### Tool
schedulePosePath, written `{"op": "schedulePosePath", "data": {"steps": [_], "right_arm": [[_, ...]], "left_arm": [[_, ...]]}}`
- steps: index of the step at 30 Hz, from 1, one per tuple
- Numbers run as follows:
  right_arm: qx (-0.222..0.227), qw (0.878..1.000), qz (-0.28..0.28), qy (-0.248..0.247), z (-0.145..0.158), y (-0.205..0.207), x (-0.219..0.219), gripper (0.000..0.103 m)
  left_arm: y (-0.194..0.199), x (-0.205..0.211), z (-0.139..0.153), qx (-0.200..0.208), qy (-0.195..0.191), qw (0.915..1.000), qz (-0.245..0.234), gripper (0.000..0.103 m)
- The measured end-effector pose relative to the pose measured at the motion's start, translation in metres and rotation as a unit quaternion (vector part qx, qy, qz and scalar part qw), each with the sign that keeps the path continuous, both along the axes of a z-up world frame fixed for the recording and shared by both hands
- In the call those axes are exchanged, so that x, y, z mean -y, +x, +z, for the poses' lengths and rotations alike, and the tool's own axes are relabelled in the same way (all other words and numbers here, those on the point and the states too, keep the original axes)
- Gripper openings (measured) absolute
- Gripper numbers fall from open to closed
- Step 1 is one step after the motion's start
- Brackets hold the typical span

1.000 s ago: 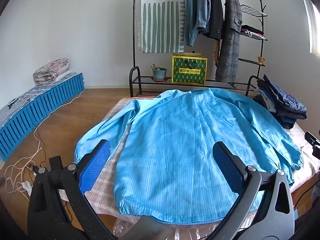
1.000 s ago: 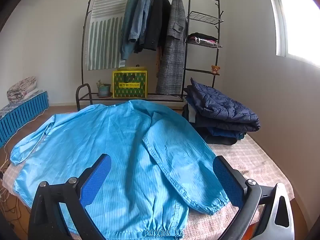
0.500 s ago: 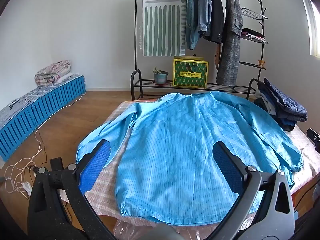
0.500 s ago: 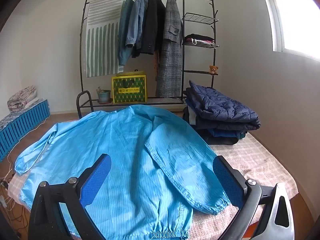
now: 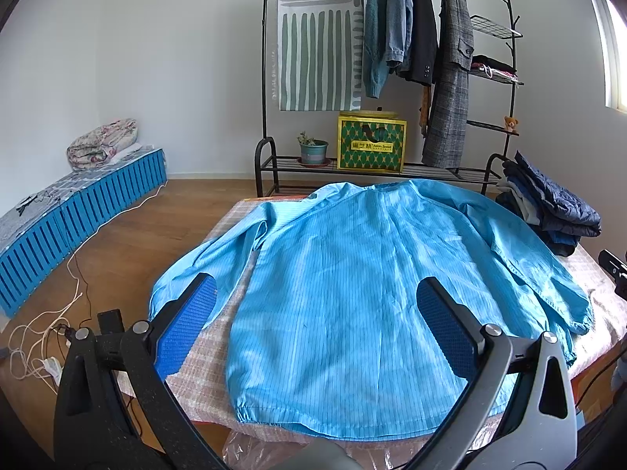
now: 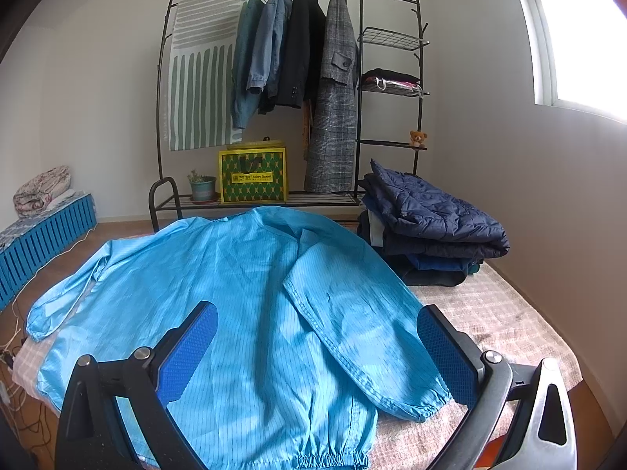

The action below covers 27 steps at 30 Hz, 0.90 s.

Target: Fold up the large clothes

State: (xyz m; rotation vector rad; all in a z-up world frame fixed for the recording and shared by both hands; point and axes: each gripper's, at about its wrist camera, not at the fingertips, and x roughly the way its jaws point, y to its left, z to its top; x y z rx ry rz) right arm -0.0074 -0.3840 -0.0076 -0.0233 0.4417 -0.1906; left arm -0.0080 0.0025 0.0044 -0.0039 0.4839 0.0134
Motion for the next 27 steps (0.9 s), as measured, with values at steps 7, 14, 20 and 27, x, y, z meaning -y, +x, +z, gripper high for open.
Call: {"op": "schedulePosePath", "data": {"steps": [7,14,20,27], "right_arm": [[-0.002,1.000,0.000,0.002,-0.0005,-0.0011,0.0001,0.103],[0.001,1.000,0.003,0.007,0.0023,-0.0023,-0.0016,0.103],[0.001,1.000,0.003,0.007,0.0022,-0.0027,-0.0025,0.103],[-0.002,1.000,0.004,0.003,0.0022,-0.0013,-0.0059,0.103]], "left_arm": [[0.0000,0.0000,-0.0003,0.000,-0.001,1.0000,-0.001,0.103],[0.0004,-0.0013,-0.0001,0.000,-0.001,1.0000,0.000,0.103],[0.0006,-0.0017,0.0008,0.001,-0.002,1.0000,0.002,0.103],[0.0014,-0.0038,0.0022,0.001,-0.002,1.0000,0.003,0.103]]}}
